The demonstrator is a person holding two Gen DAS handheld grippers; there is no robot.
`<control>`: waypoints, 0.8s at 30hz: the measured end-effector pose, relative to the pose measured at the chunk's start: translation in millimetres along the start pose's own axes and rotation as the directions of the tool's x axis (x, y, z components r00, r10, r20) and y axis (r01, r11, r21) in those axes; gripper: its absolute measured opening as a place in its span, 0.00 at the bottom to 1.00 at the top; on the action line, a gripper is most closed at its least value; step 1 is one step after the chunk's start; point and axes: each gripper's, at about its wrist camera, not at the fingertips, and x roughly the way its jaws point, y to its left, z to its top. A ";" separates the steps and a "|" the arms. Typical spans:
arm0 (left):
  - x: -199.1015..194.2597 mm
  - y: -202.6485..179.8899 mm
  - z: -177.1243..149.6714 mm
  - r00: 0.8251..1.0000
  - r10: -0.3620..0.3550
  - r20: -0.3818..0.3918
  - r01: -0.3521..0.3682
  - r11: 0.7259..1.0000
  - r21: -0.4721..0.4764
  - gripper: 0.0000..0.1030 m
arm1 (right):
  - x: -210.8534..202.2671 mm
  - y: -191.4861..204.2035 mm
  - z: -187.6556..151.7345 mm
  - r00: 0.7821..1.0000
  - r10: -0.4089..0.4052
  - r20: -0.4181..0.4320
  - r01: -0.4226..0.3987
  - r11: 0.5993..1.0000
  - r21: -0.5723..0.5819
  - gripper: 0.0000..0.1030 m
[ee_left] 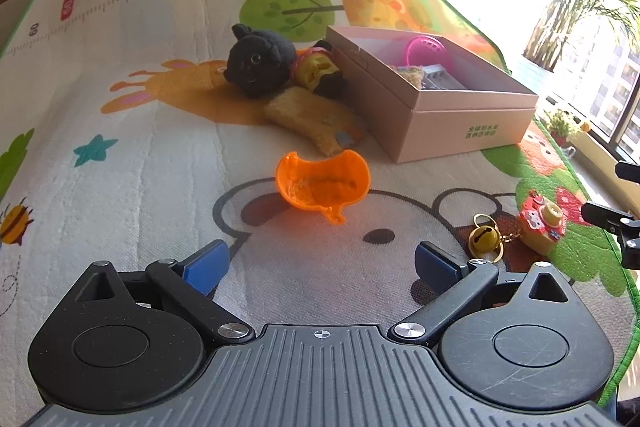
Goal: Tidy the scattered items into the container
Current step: 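Lift the yellow Hello Kitty toy with its keychain in the right tool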
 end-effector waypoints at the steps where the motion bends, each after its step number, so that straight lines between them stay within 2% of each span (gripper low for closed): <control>1: 0.6 -1.8 -0.8 1.000 -0.005 -0.003 0.005 1.000 0.005 0.99 | 0.5 2.9 -0.3 0.999 0.037 -0.002 -0.037 0.999 0.004 0.87; 4: 0.7 -5.0 -2.2 1.000 -0.015 -0.008 0.015 1.000 0.015 0.99 | 8.9 19.0 -1.2 0.993 0.112 -0.026 -0.113 0.993 -0.037 0.86; 7: -0.6 -4.1 -3.1 1.000 -0.009 -0.008 0.010 1.000 0.012 0.99 | 22.3 30.5 -0.5 0.984 0.166 -0.068 -0.171 0.983 -0.061 0.76; 13: 0.4 -0.4 -5.1 1.000 -0.001 -0.017 0.001 1.000 -0.002 0.99 | 44.8 26.3 2.7 0.973 0.202 -0.111 -0.205 0.979 -0.014 0.76; 15: 0.9 -0.8 -5.6 1.000 -0.001 -0.017 0.001 1.000 0.000 0.99 | 46.1 24.2 2.6 0.972 0.208 -0.108 -0.209 0.978 -0.001 0.74; 18: 1.7 -1.6 -5.7 1.000 -0.001 -0.018 0.001 1.000 0.001 0.99 | 46.1 24.0 2.4 0.972 0.212 -0.102 -0.213 0.977 0.001 0.66; 24: 3.0 -4.0 -6.5 1.000 0.008 -0.016 -0.008 1.000 0.013 0.99 | 48.1 24.2 0.5 0.972 0.220 -0.083 -0.221 0.975 0.000 0.65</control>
